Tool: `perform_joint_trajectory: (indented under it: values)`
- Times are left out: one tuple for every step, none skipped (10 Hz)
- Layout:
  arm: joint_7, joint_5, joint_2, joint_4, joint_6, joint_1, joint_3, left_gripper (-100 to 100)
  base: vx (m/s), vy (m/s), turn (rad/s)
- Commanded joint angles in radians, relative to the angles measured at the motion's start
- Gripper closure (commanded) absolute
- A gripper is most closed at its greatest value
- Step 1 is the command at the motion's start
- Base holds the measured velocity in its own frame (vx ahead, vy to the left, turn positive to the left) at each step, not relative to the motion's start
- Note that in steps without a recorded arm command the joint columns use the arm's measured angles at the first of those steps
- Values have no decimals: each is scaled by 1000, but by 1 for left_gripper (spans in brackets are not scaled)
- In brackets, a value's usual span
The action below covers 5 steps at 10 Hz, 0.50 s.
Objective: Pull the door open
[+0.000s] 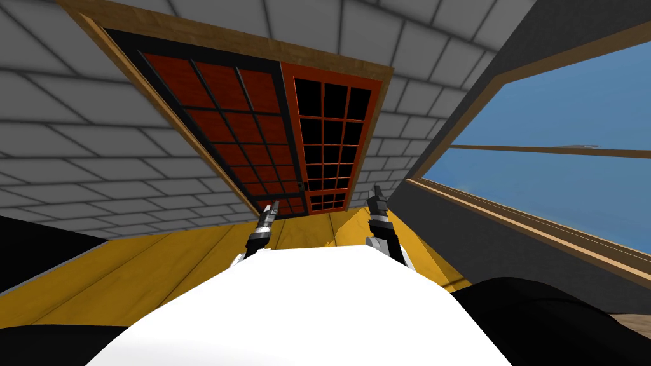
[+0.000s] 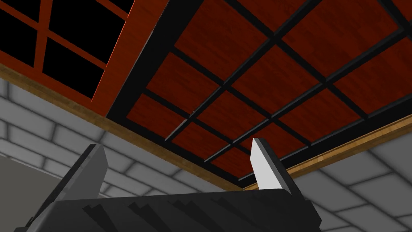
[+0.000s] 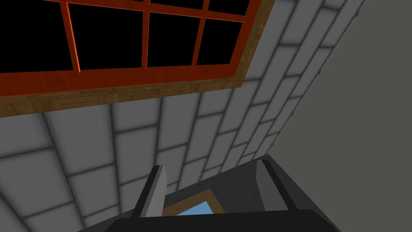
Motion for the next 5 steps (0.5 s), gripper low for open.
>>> perform_joint_trajectory:
  values:
    - [-32,-9,1,46,-19,-10,15,-100,104,-18,-27]
    - [-51,-14,2,71,-28,-16,23,-100,104,-18,-31]
    - [-69,-20,2,95,-37,-22,31,-100,85,-13,-24]
    - [-88,-25,2,120,-45,-28,40,-100,85,1,-22]
    - [-107,-31,2,144,-54,-34,48,-100,104,0,-31]
